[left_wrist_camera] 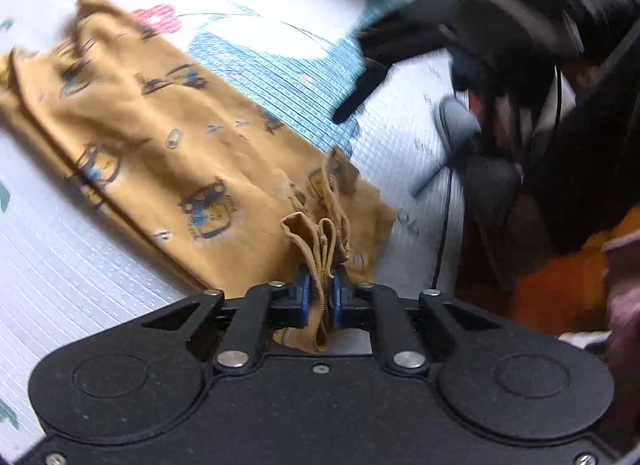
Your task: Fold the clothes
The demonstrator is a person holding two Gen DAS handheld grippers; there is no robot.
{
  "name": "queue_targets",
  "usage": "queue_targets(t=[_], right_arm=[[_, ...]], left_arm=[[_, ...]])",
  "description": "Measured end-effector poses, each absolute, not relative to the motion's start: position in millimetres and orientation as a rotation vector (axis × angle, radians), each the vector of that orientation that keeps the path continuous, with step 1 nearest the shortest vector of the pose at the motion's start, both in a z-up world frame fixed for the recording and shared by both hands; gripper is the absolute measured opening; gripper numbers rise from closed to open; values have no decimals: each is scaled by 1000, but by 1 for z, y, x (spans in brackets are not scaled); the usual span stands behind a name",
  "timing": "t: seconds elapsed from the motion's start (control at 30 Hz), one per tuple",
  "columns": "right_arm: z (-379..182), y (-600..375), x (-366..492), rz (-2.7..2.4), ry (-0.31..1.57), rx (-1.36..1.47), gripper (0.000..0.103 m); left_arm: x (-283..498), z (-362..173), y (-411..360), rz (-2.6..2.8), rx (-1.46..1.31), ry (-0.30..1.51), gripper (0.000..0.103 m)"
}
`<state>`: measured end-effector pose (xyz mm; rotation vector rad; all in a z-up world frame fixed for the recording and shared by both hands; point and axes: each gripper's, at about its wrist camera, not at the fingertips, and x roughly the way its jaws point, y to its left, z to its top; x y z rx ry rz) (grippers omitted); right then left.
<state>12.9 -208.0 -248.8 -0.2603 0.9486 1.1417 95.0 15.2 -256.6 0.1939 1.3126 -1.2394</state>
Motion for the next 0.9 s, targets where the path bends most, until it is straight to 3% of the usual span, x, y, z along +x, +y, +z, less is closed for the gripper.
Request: queue_targets(t=[0.1, 0.27, 0.33, 0.4, 0.63, 0.67, 0.7, 0.73, 0.9], right_arm=[[-251, -187, -21, 1224, 833, -592, 75], [-265, -166, -56, 1215, 703, -820, 75], [-266, -164, -61, 1191, 678, -845, 66], [-267, -164, -66, 1166, 646, -882, 48], [-272, -162, -83, 1140, 537, -975, 46], [-271, -162, -81, 1141, 547, -964, 42], [-269, -161, -78, 1145, 571, -940, 22], [-267, -160, -72, 1152, 609, -909, 16], [-247, -163, -35, 1175, 784, -701, 13]], left_arm=[[108, -261, 21, -1234, 109, 1370, 9], [122, -271, 27, -1216, 39, 1444, 9], [121, -267, 26, -1225, 68, 1430, 9], [119, -265, 24, -1235, 81, 1421, 9], [112, -271, 18, -1241, 114, 1415, 9], [110, -272, 15, -1247, 128, 1398, 9], [106, -270, 10, -1261, 162, 1370, 9], [101, -266, 5, -1275, 206, 1336, 9], [69, -244, -16, -1400, 584, 1092, 9]])
